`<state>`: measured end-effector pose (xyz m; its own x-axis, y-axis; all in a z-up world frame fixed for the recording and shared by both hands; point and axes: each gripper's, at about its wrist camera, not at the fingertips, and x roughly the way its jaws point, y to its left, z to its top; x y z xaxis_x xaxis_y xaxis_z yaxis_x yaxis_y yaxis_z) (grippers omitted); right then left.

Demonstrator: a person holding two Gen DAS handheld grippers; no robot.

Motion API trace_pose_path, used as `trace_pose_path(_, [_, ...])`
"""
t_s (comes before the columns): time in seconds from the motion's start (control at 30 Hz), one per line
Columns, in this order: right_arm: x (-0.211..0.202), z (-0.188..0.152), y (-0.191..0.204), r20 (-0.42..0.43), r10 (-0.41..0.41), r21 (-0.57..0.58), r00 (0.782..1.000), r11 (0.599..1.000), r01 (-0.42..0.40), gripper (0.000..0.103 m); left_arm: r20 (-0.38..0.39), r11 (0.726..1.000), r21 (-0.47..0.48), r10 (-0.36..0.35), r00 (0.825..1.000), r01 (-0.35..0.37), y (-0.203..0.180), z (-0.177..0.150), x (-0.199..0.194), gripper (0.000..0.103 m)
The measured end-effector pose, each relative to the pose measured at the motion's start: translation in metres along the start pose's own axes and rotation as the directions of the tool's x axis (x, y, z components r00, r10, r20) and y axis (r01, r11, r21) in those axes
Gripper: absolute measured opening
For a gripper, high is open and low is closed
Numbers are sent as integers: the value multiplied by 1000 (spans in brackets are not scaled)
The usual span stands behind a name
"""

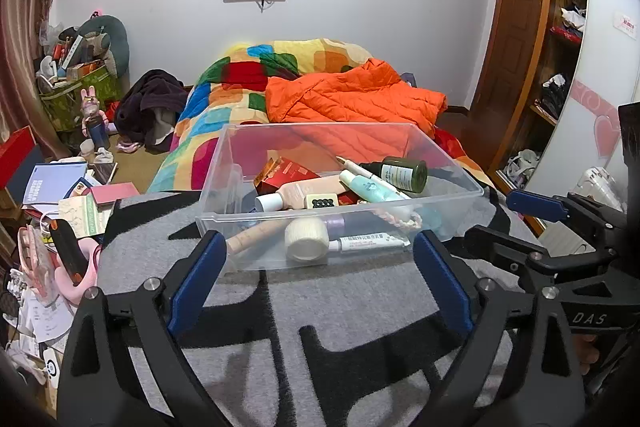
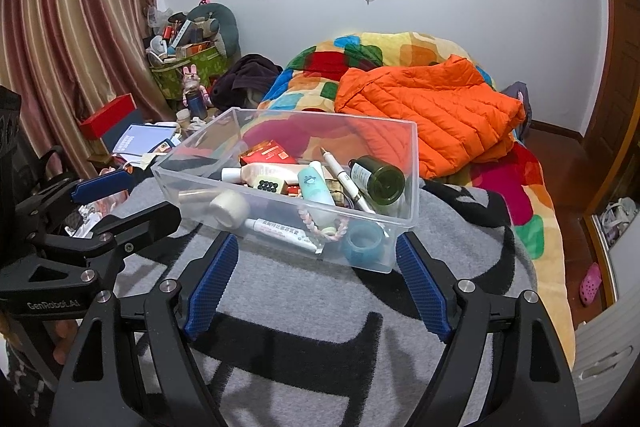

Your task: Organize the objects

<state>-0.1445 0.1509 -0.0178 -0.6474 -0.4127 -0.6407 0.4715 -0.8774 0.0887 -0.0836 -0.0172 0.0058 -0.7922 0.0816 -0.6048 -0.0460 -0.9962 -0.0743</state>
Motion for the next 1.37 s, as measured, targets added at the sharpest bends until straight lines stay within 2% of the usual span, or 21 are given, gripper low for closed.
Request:
trace_pose_path(0.83, [-5,0,1,17,-3,10,1000,1000,3,81,-2,1000,0,-3,1000,3,2,-3,-1,99])
trace_pose_path(1.07, [-8,1,2,22,-8,8,1000,1000,7,81,-8,999,-16,-33,999,33,3,-3,-1,99])
trace_pose_path(1.37, [-8,1,2,22,-9,7,1000,1000,9,81,21,999,0,-35,999,35,-1,-2,-8,102])
